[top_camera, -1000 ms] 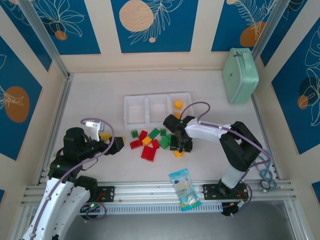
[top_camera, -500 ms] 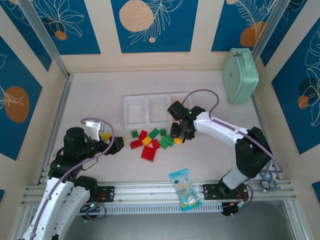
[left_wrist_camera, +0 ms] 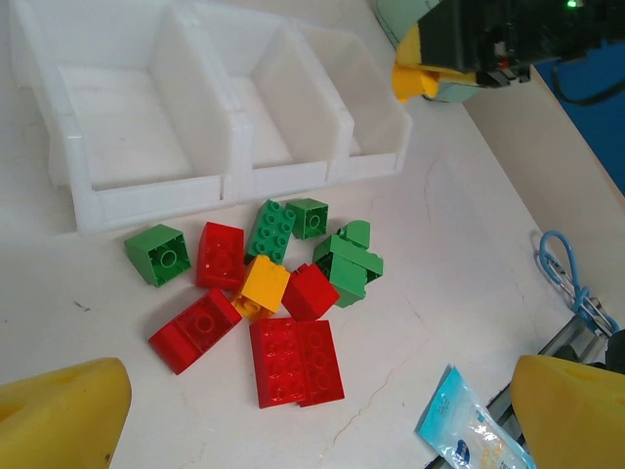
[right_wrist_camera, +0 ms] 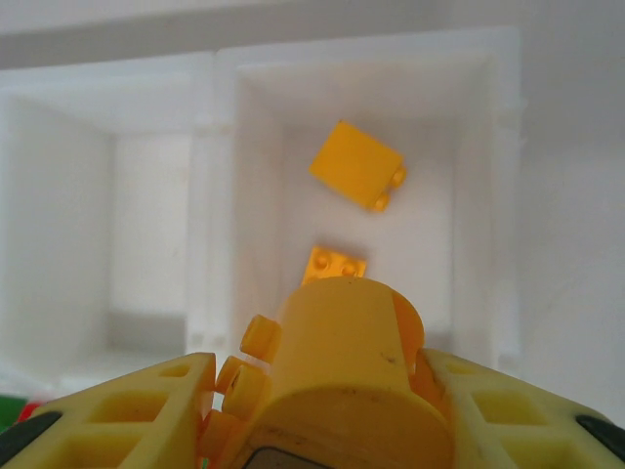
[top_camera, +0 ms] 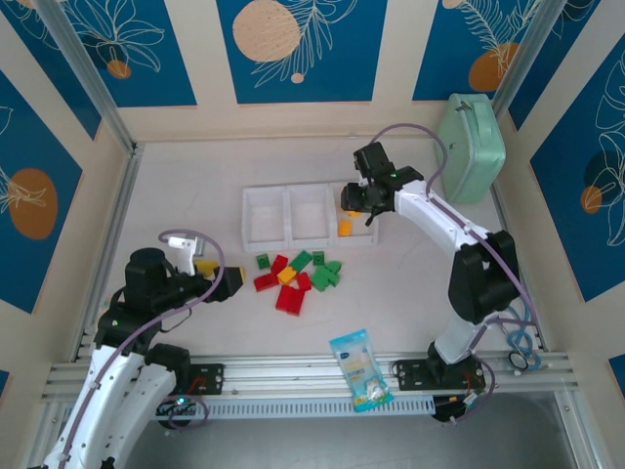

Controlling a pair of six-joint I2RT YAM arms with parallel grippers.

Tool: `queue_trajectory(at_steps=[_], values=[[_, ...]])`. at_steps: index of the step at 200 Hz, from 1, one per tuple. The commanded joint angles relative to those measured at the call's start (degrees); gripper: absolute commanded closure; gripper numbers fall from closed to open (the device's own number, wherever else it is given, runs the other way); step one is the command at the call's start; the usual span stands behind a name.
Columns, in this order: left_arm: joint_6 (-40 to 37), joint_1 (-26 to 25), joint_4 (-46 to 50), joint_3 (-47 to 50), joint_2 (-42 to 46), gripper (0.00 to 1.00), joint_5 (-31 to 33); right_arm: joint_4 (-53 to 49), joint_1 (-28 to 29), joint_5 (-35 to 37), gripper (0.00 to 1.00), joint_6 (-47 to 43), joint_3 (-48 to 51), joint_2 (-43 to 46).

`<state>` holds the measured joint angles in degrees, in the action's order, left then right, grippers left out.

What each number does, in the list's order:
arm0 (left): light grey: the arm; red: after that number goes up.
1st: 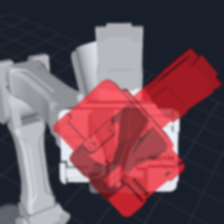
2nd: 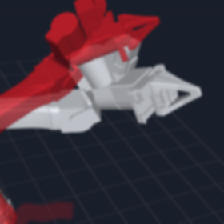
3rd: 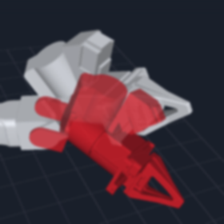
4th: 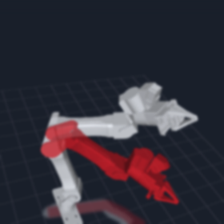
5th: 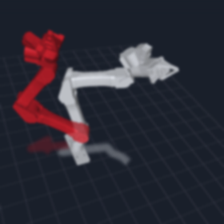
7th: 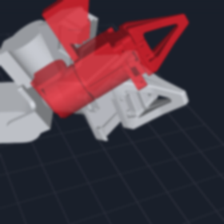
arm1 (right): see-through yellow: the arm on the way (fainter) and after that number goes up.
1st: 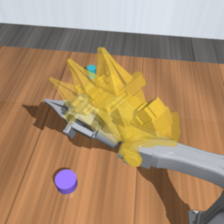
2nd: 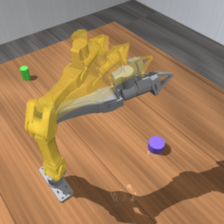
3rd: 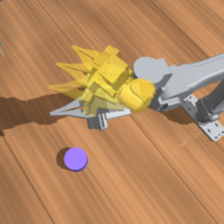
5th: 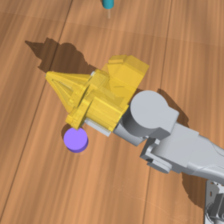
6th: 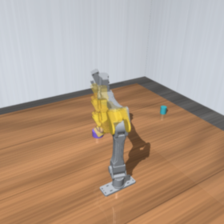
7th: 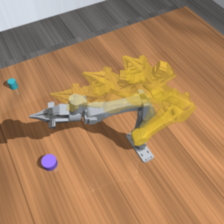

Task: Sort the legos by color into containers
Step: Place the lego in the container.

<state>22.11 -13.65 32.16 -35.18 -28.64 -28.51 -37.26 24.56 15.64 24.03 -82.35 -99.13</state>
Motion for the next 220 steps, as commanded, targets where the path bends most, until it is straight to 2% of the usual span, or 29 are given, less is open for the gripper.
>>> queue_trajectory(at_steps=[1, 29, 59, 92, 107, 152, 193, 220], values=[[0.04, -0.59, -0.43, -0.07, 0.03, 0.01, -0.53, 1.21, -0.63, -2.12, 0.61, -3.21, -2.39, -4.31], [0.04, -0.59, -0.43, 0.04, 0.05, 0.01, -0.44, 2.36, -1.35, -2.94, 0.59, -3.37, -4.05, -8.16], [0.04, -0.59, -0.43, 0.02, -0.01, 0.01, -0.33, 1.57, -1.52, -1.99, 0.51, -3.49, -6.21, -10.24], [-0.01, -0.59, -0.39, 0.02, -0.36, 0.01, -0.21, 0.23, -1.44, -1.23, 0.31, -3.49, -7.04, -9.98], [0.13, -0.59, -0.38, 0.00, -0.60, 0.01, -0.17, -1.29, -1.14, 0.33, 0.18, -3.12, -7.44, -9.48], [-0.09, -0.60, 0.43, -0.67, -1.65, 0.01, -0.68, -2.14, -0.85, 1.65, 0.00, -0.52, -4.46, -3.28], [-0.99, -0.98, 1.53, -1.92, -2.92, 0.01, -3.34, -1.81, -1.80, -0.42, 0.01, -0.12, 2.66, 7.62], [-0.52, -3.20, 3.37, -3.58, -8.01, 0.01, -2.15, -0.59, -4.63, -7.07, 0.01, -0.98, 10.07, 16.94]])
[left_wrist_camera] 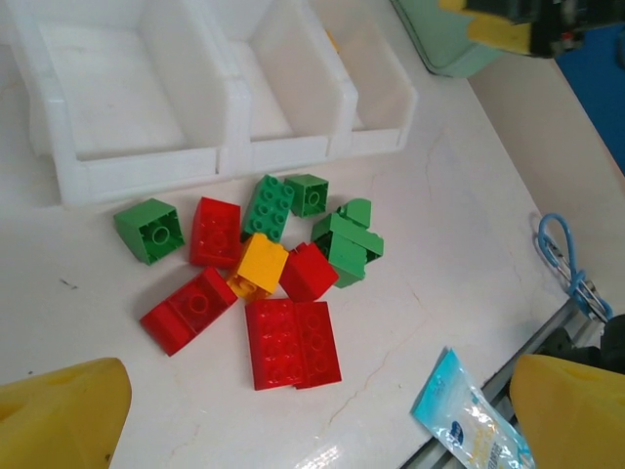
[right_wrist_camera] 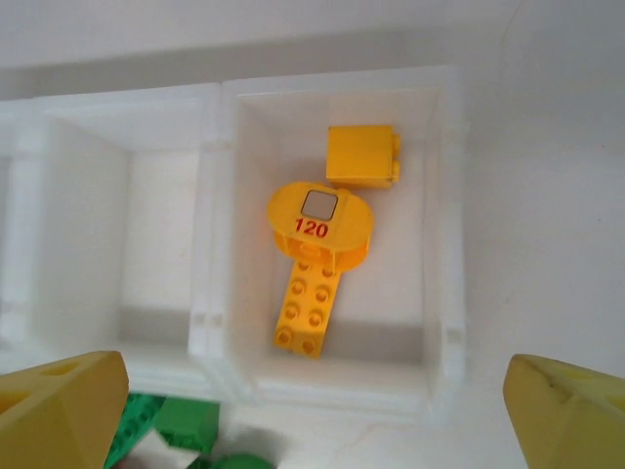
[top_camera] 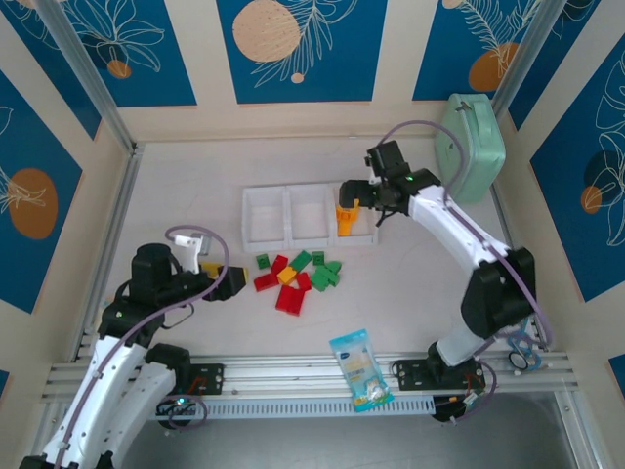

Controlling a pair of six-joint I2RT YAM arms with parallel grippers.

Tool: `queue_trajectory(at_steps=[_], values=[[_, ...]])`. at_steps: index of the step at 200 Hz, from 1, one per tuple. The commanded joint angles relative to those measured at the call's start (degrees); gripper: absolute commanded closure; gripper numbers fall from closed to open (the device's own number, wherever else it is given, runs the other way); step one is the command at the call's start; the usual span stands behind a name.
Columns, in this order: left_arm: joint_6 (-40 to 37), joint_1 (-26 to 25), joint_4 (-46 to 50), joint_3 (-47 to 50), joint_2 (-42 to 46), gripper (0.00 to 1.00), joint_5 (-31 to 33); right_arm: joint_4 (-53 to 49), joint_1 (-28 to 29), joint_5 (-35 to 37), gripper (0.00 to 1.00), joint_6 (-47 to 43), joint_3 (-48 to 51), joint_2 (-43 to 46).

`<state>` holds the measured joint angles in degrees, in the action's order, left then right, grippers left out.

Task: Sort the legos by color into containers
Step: Place the lego in the container, then pick up the lego from the center of the table.

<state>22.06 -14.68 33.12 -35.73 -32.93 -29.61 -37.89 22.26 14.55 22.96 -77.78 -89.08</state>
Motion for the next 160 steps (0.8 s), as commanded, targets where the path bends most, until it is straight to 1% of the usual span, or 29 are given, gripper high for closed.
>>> queue_trajectory(at_steps=[1, 17, 25, 38, 47, 60, 70, 93, 113, 116, 122, 145, 160], values=[[-0.46, -2.32, 2.53, -3.12, -4.07, 0.01, -1.06, 0.16, -2.50, -6.39, 0.01, -0.01, 5.82, 7.33], [-0.36, -6.29, 4.78, -5.05, -9.47, 0.01, 1.08, 0.48, -4.45, -11.61, 0.01, -1.01, 10.28, 12.56], [-0.37, -9.69, 5.88, -5.98, -12.33, 0.01, 4.95, 0.24, -5.04, -13.04, 0.01, -1.40, 12.39, 14.87], [-0.12, -17.81, 6.06, -7.36, -17.23, 0.01, 12.85, -0.37, -5.70, -14.29, 0.01, -2.12, 15.56, 18.58], [0.28, -23.15, 5.37, -8.75, -21.37, 0.01, 17.24, -0.79, -6.21, -14.83, 0.01, -2.42, 17.59, 20.90], [0.74, -29.53, 4.27, -11.77, -28.70, 0.01, 20.76, -1.77, -7.00, -15.50, 0.01, -2.88, 20.45, 24.96], [0.64, -32.79, 4.02, -15.01, -34.89, 0.01, 22.26, -2.93, -7.74, -15.62, 0.01, -3.06, 22.15, 27.77], [-1.75, -37.02, 7.30, -24.26, -48.95, 0.01, 23.69, -4.32, -8.98, -15.56, 0.01, -1.93, 25.45, 33.91], [-5.06, -39.04, 10.82, -32.73, -58.84, 0.00, 24.41, -5.63, -10.64, -16.94, 0.01, -0.63, 27.64, 38.09], [-5.52, -39.17, 11.16, -33.62, -60.08, 0.02, 24.15, -5.82, -10.84, -17.04, 0.01, -0.45, 28.00, 38.67], [-6.46, -39.41, 11.93, -36.13, -62.28, 0.04, 23.77, -6.45, -11.29, -17.18, 0.01, 0.06, 28.54, 39.69], [-9.58, -39.82, 13.49, -42.18, -68.27, 0.08, 23.54, -7.64, -12.74, -18.30, 0.01, 0.92, 30.26, 42.91], [-11.56, -39.81, 15.32, -45.59, -71.35, 0.11, 24.52, -7.91, -13.58, -18.59, 0.01, 0.96, 31.54, 44.75]])
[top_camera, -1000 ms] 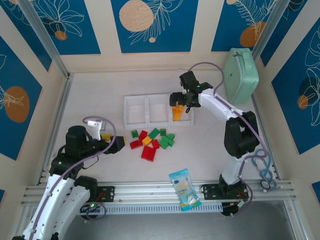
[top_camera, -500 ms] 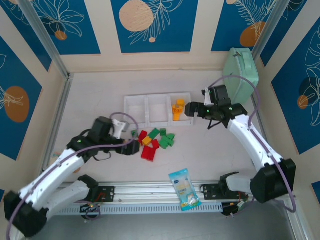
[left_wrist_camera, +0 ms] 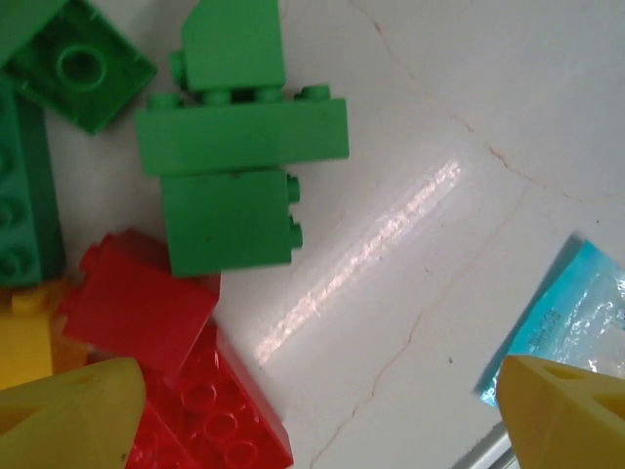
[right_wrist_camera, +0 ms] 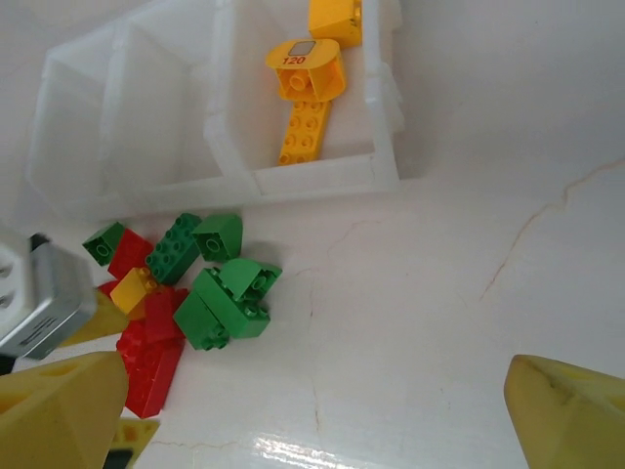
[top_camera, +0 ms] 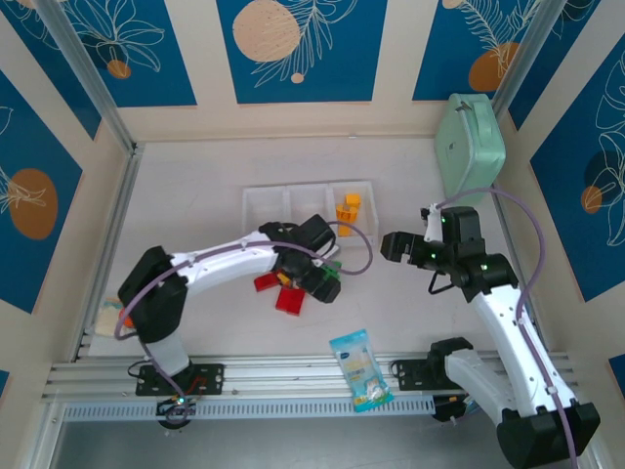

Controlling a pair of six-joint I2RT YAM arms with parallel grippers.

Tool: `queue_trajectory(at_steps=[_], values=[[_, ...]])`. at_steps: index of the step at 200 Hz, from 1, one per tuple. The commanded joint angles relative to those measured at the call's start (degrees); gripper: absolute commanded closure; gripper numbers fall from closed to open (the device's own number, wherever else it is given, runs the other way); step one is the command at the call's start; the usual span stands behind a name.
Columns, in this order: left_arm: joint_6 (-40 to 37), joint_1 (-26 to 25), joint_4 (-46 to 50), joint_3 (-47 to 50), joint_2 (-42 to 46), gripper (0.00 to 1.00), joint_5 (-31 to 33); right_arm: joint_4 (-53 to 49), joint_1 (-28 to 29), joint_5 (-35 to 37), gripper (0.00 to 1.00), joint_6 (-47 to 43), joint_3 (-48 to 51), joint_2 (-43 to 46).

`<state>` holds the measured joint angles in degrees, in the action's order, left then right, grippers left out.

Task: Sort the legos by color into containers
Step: Pick up the lego from the center of the table.

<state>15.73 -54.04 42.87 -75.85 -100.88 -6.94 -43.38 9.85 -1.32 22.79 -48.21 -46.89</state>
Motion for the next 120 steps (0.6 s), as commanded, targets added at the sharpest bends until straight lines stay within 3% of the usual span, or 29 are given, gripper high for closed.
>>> queue_trajectory(at_steps=[1, 49, 120], values=[[-5.33, -0.45, 5.69, -5.67, -3.60, 0.11, 2.03, -2.42, -1.20, -2.76, 0.01, 1.13, 2.06, 2.71], [-12.12, -0.54, 9.99, -11.42, -10.40, 0.22, 4.91, -1.13, -3.17, -3.04, 0.01, 1.46, 4.09, 5.24], [-12.93, -0.46, 8.64, -12.63, -13.31, 0.24, 7.69, -0.61, -4.05, -4.79, 0.01, 1.47, 4.64, 4.45]])
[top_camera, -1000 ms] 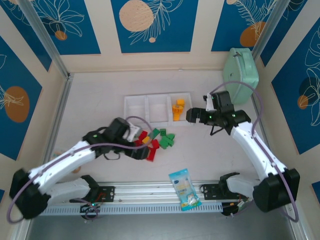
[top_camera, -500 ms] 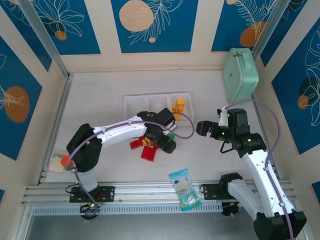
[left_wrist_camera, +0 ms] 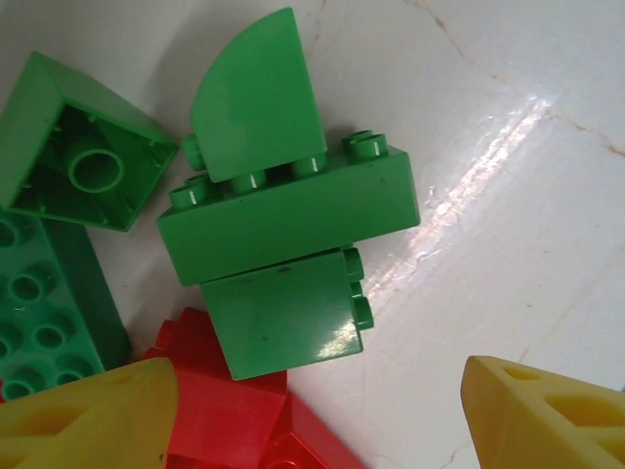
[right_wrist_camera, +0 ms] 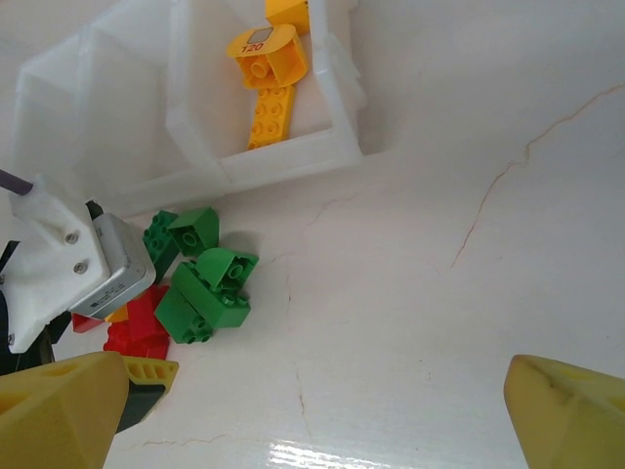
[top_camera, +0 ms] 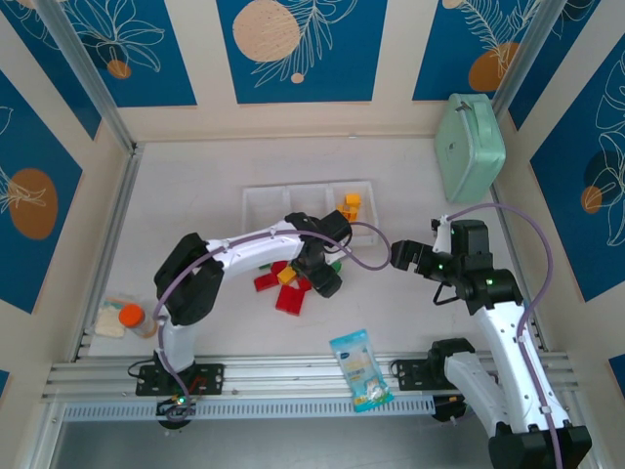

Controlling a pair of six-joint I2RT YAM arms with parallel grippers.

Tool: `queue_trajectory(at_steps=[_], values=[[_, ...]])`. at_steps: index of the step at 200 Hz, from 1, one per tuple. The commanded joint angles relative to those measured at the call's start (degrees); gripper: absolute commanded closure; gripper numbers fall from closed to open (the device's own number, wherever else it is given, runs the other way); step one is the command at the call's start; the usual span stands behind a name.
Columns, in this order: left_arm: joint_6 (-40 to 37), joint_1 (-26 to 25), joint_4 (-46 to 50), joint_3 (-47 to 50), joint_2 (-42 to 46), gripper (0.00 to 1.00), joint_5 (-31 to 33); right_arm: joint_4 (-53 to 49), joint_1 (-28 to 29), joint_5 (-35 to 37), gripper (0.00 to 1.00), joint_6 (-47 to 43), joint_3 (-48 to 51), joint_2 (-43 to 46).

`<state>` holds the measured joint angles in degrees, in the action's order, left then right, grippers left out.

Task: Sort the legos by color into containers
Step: Pick up the lego from the center of the table.

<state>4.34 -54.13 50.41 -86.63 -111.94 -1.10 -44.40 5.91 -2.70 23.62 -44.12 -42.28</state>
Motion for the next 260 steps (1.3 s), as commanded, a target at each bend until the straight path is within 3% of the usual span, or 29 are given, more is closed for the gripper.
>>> queue_trajectory(at_steps=[1, 103, 136, 175, 215, 260], values=[[-1.58, -0.37, 1.05, -1.86, -2.28, 0.24, 1.87, 0.39, -0.11, -3.43, 0.01, 0.64, 0.58, -0.17], [-2.32, -0.39, 1.11, -4.89, -8.25, 0.42, 3.44, 0.32, -1.50, -3.30, 0.01, 0.97, 0.83, -0.52], [-2.41, -0.41, 2.98, -4.48, -9.95, 0.42, 4.98, 0.35, -1.70, -2.75, 0.01, 1.26, 1.00, -0.61], [-1.30, -0.36, 1.56, -2.43, -9.11, 0.45, 3.64, 0.20, -1.97, -2.49, 0.01, 1.35, 1.00, -0.50], [0.13, -0.35, 1.27, -1.00, -8.21, 0.59, 3.39, 0.11, -2.05, -2.15, 0.01, 1.35, 1.00, -0.52], [1.71, -0.42, 1.27, 1.37, -4.80, 0.63, 3.81, 0.22, -2.20, -1.99, 0.01, 1.25, 0.94, 0.39]])
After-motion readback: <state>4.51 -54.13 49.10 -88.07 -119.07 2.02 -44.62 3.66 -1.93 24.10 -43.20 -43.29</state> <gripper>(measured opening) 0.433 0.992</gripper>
